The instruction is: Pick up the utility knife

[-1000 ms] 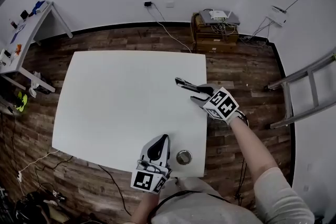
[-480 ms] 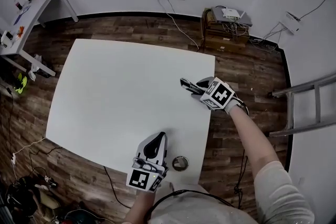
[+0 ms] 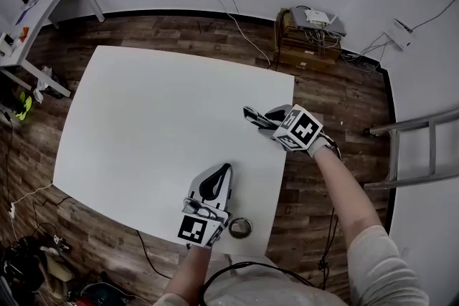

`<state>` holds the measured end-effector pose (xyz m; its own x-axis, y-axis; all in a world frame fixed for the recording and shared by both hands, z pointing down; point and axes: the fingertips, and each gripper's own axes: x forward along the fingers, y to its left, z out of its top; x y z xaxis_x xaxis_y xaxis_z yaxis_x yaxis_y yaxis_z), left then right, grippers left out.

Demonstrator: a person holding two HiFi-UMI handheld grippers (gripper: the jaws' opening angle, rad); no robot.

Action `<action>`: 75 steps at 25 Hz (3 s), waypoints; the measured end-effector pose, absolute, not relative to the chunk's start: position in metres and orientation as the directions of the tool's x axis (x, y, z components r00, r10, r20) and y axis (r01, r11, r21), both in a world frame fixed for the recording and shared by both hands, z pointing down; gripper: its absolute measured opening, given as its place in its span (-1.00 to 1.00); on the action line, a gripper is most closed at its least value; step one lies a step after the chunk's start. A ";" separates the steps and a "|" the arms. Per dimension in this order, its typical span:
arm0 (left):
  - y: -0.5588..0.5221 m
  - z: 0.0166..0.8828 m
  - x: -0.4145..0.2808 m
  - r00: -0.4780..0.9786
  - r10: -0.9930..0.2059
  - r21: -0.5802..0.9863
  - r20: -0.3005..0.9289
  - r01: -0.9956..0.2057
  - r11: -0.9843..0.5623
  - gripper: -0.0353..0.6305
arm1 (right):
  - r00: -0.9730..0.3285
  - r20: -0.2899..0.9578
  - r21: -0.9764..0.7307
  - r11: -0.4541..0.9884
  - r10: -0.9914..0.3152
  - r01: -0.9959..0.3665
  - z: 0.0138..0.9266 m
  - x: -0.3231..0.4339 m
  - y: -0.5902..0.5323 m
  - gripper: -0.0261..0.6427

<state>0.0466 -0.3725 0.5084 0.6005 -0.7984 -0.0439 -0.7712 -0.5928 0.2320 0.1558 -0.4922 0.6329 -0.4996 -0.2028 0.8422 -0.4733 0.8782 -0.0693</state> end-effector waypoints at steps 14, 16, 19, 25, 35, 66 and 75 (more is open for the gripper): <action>-0.376 0.513 0.036 0.543 -0.837 0.308 -0.068 -0.786 -0.536 -0.88 | -0.441 0.877 -0.017 0.903 -0.193 -0.429 0.632 0.151 -0.487 -0.53; -0.374 0.510 0.032 0.535 -0.841 0.309 -0.074 -0.790 -0.530 -0.88 | -0.441 0.875 -0.010 0.903 -0.200 -0.429 0.630 0.148 -0.483 -0.53; -0.372 0.508 0.025 0.523 -0.849 0.307 -0.077 -0.798 -0.519 -0.88 | -0.502 0.848 -0.082 0.892 -0.171 -0.444 0.626 0.138 -0.470 -0.53; -0.365 0.503 0.011 0.510 -0.856 0.308 -0.080 -0.804 -0.508 -0.88 | -0.635 0.751 -0.206 0.849 -0.181 -0.487 0.599 0.115 -0.437 -0.53; -0.346 0.477 0.000 0.548 -0.830 0.287 -0.100 -0.783 -0.552 -0.88 | -0.717 0.630 -0.226 0.812 -0.299 -0.537 0.538 0.074 -0.388 -0.53; -0.246 0.416 0.010 0.648 -0.746 0.250 -0.153 -0.705 -0.664 -0.88 | -0.621 0.267 -0.373 0.516 -0.737 -0.772 0.437 0.074 -0.244 -0.53; -0.246 0.412 0.000 0.628 -0.760 0.250 -0.166 -0.719 -0.649 -0.88 | -0.619 0.252 -0.349 0.527 -0.744 -0.775 0.429 0.070 -0.244 -0.53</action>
<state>-0.0004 -0.2461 0.4117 0.6282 -0.7601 -0.1664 -0.7189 -0.6488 0.2495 0.0700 -0.2441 0.4294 -0.6186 -0.7443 0.2517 -0.7754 0.5266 -0.3485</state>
